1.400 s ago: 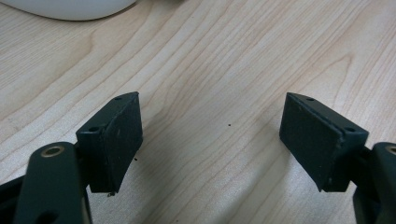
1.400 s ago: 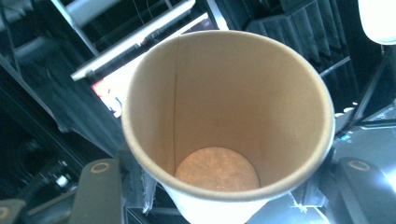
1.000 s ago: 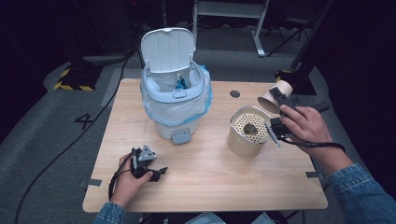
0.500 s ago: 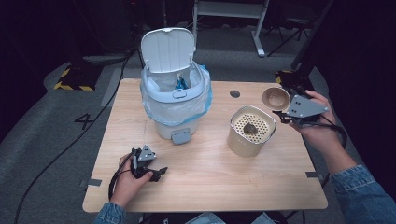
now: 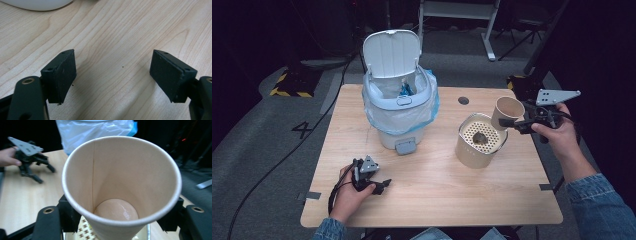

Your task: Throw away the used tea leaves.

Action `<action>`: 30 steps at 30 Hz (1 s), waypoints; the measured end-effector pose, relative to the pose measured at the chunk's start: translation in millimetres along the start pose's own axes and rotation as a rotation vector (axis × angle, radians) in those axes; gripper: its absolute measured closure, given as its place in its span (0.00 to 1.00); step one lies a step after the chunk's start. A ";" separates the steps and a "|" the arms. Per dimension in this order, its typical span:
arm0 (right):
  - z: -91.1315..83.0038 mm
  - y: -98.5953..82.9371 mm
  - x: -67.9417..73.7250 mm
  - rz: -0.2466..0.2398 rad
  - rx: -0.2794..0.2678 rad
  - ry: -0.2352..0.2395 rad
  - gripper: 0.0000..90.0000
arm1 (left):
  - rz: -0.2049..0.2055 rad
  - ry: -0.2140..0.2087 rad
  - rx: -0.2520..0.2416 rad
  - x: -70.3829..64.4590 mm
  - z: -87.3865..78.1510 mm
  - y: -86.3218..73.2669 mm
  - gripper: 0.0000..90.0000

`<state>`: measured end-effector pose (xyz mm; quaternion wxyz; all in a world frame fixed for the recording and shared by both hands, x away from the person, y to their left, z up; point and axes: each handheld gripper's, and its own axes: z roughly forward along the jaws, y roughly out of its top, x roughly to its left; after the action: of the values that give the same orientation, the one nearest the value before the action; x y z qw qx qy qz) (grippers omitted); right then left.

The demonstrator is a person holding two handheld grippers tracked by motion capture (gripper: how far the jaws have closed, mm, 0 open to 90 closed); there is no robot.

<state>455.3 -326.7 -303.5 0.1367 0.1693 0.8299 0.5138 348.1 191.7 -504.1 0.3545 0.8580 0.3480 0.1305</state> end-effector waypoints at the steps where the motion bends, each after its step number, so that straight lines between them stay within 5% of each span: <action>1: 0.3 1.0 -0.9 0.003 0.000 0.013 0.38 | 0.003 0.001 0.000 0.1 -0.1 0.0 0.24; 7: 4.0 12.3 -4.5 0.019 -0.002 0.026 0.37 | 0.000 0.000 0.000 0.0 0.0 0.0 0.24; 30: 34.1 90.8 -8.2 -0.084 -0.026 0.019 0.36 | 0.001 0.001 -0.001 0.2 0.1 0.1 0.24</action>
<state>489.1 -265.0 -236.3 0.1521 0.1277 0.8308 0.5199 348.3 191.7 -504.1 0.3544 0.8580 0.3478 0.1314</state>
